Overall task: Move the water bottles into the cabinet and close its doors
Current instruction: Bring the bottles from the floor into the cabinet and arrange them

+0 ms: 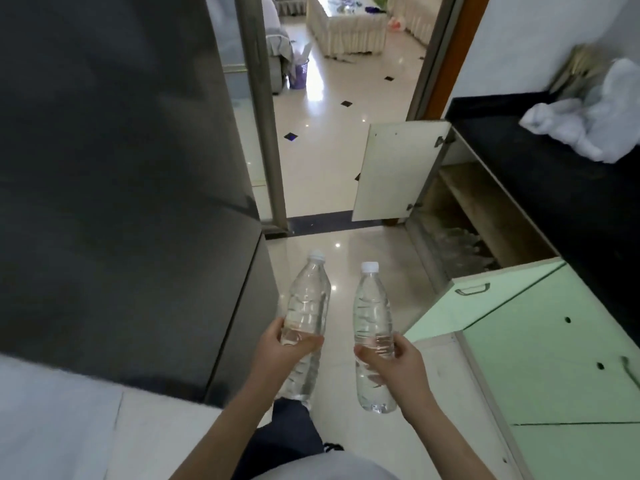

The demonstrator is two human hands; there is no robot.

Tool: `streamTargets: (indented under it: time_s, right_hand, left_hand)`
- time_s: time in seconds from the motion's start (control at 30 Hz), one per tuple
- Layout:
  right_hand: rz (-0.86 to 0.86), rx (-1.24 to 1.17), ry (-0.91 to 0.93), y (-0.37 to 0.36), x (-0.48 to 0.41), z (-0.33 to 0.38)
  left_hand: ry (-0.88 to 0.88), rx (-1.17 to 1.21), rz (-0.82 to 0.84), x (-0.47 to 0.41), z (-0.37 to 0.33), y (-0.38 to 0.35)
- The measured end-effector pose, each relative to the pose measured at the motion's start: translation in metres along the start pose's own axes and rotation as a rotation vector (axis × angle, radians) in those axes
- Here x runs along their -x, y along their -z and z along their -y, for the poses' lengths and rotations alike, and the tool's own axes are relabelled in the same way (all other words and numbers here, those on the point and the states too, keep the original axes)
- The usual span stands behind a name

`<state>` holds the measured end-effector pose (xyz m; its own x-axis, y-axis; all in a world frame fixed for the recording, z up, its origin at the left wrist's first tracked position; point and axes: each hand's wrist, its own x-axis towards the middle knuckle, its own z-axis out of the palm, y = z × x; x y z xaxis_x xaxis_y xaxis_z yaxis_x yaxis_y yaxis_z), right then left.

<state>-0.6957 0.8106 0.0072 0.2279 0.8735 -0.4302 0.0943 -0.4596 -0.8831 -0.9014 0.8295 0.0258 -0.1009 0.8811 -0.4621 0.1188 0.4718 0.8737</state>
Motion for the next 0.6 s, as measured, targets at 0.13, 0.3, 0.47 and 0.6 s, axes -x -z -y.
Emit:
streamTargets:
  time_s: [0.13,0.3,0.47,0.6]
  right_hand:
    - [-0.077,-0.023,0.045,-0.007,-0.065,0.063]
    - [-0.196,-0.131,0.055,0.002,-0.132,0.111]
    - [-0.296,-0.144,-0.043,0.024,-0.207,0.113]
    - [-0.327,-0.141,-0.085,0.052,-0.287,0.123]
  left_hand:
    - [-0.046,0.015,0.094,-0.091,-0.068,-0.011]
    - [-0.099,-0.031,0.172,-0.188,-0.139,-0.037]
    - [-0.021,-0.057,0.230,-0.261,-0.159,-0.084]
    - [0.019,-0.122,0.256,-0.316,-0.181,-0.125]
